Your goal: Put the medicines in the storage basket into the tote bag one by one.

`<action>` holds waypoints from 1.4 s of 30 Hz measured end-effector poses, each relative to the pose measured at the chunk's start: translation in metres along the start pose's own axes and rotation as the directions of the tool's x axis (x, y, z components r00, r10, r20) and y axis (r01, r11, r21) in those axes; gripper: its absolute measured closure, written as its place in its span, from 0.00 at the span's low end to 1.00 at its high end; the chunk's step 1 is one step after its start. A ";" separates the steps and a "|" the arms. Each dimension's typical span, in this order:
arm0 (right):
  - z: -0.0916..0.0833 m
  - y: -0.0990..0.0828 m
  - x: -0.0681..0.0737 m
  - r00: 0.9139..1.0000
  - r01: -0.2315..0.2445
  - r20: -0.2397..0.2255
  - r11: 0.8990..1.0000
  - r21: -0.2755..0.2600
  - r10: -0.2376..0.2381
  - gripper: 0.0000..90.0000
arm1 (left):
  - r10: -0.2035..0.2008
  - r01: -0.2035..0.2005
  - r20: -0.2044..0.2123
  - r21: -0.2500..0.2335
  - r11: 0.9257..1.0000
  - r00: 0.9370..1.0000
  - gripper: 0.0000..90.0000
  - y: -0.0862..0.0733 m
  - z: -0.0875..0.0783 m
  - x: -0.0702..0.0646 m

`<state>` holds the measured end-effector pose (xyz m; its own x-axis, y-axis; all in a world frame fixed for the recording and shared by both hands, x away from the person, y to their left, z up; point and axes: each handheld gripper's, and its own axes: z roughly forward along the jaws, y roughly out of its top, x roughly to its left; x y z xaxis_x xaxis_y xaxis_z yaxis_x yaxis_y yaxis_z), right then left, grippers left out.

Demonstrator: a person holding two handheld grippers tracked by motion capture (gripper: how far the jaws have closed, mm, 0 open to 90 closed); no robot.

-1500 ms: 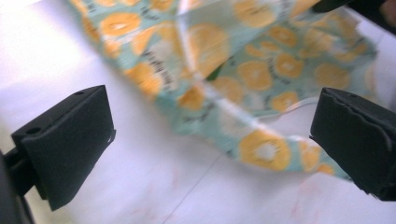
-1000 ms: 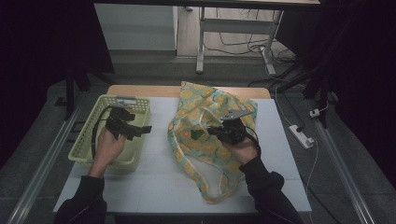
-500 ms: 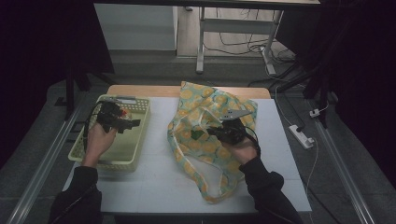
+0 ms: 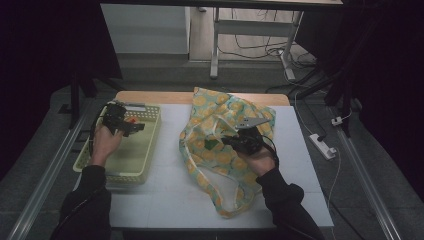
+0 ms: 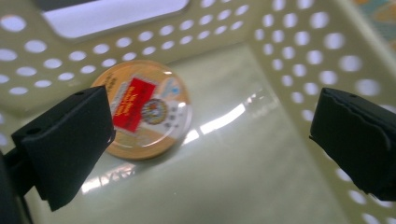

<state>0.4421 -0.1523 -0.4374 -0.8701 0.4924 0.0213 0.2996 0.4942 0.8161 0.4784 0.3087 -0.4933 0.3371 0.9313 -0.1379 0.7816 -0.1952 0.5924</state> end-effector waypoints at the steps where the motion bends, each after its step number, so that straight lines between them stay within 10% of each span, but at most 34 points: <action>1: 0.000 0.000 0.000 1.000 0.000 0.000 1.000 0.001 0.000 1.00 | -0.002 0.002 -0.007 0.016 1.000 1.000 0.00 0.001 0.002 0.003; 29: -0.001 0.001 0.001 1.000 0.004 -0.004 1.000 -0.003 -0.004 1.00 | -0.052 0.070 -0.099 0.190 0.979 0.994 0.02 0.007 0.049 0.026; 35: -0.001 0.001 0.001 1.000 0.004 -0.004 1.000 -0.004 -0.004 1.00 | -0.068 0.093 -0.126 0.211 0.973 0.990 0.22 0.010 0.047 0.024; 42: -0.001 0.002 0.002 1.000 0.007 -0.003 1.000 -0.005 -0.007 1.00 | -0.077 0.112 -0.152 0.242 0.964 0.985 0.23 0.012 0.046 0.019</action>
<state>0.4402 -0.1513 -0.4353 -0.8734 0.4868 0.0178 0.2919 0.4938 0.8191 0.5177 0.3098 -0.5251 0.1926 0.9794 -0.0606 0.9181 -0.1581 0.3635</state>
